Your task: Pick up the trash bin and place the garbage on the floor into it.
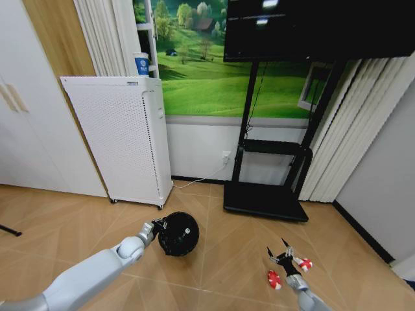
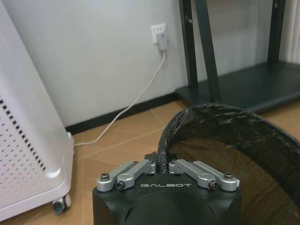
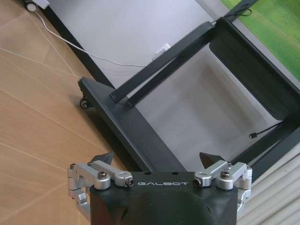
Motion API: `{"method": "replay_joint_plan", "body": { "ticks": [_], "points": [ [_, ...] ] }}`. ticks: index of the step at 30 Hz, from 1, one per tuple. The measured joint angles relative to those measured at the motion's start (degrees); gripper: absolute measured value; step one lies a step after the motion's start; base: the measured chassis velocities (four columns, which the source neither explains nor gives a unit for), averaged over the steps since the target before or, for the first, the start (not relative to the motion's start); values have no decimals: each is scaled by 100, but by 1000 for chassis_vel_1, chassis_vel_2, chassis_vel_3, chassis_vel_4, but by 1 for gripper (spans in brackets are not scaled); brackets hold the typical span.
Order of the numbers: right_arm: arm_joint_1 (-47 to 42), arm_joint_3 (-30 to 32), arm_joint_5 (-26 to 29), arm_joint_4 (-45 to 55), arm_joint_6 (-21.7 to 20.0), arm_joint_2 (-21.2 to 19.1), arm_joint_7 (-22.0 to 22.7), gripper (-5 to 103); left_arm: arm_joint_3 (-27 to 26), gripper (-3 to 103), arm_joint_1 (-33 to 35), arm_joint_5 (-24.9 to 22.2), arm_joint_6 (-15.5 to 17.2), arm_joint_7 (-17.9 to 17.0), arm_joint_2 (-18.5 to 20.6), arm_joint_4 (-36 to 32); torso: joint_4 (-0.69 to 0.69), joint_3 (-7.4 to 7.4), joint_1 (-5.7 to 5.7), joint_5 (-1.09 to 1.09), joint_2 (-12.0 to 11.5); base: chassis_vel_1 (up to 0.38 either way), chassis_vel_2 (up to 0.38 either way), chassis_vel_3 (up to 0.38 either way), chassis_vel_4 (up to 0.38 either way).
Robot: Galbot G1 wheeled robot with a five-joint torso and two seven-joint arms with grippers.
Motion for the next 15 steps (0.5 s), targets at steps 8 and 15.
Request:
{"method": "replay_joint_plan", "body": {
  "ticks": [8,15],
  "points": [
    [-54,71,-31,-26,4,26,11,100,-54,6,-150,-22,-368,-335,-178,-124,1,-2,-2,1,1,-13,-26,-21,16],
    [-92,155,-36,30,23,-47,21,100,-137,6,-55,-107,-452,-502,-180,-351,3,-2,-2,1,1,41,15,-21,-9]
  ]
}}
